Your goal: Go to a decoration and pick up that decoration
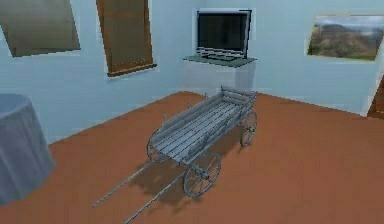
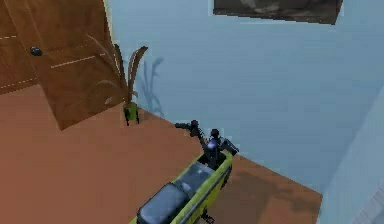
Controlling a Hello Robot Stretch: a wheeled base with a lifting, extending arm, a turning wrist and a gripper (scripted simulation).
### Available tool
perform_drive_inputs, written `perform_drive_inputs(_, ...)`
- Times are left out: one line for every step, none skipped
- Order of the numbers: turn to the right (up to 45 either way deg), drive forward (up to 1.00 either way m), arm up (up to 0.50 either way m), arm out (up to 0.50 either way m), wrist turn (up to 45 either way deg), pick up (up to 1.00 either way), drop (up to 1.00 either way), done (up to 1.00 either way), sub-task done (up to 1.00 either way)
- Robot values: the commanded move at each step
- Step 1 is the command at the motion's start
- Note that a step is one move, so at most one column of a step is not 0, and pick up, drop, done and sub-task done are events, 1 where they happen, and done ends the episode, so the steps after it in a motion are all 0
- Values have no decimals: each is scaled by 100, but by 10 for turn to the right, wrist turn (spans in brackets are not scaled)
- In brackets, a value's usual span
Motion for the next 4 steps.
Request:
perform_drive_inputs(0,20,0,0,0,0,0,0,0)
perform_drive_inputs(360,0,0,0,0,0,0,0,0)
perform_drive_inputs(0,60,0,0,0,0,0,0,0)
perform_drive_inputs(90,0,0,0,0,0,0,0,0)
